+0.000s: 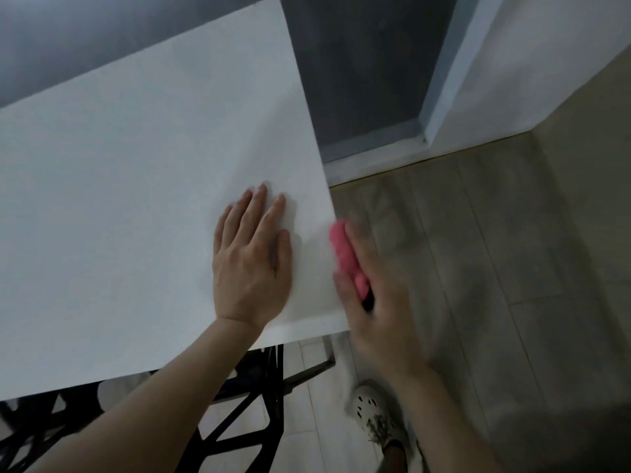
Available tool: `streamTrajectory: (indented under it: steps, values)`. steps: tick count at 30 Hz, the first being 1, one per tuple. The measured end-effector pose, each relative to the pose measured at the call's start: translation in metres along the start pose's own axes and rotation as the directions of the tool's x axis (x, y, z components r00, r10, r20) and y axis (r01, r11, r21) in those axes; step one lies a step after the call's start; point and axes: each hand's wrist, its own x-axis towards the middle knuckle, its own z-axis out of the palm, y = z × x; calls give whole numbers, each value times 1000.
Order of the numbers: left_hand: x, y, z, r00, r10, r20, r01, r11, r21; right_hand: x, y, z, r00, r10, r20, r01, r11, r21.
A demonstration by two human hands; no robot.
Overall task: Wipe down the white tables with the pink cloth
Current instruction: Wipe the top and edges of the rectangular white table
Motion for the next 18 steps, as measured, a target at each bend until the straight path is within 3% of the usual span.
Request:
streamTrajectory:
  steps: [3,8,10,13,18]
  values:
    - [0,2,-1,1000,-5,9,5,1000,16,2,-3,-2,1000,25,-5,-26,999,-43]
    - [-1,0,0,1000,3,-10,-3,1000,24,195,-25,1,999,-45,-14,44,995,-92]
    - [-1,-2,2,1000,14,-14,-13,1000,21,234,-29,5,999,-43,-16,41,994,-103]
    - [0,-3,1,1000,12,1,-12,1000,25,182,-16,7,998,-51,-34,50,998,-27]
    - [-1,-5,4,1000,22,3,-22,999,38,-8,10,-5,998,-58,9,57,993,100]
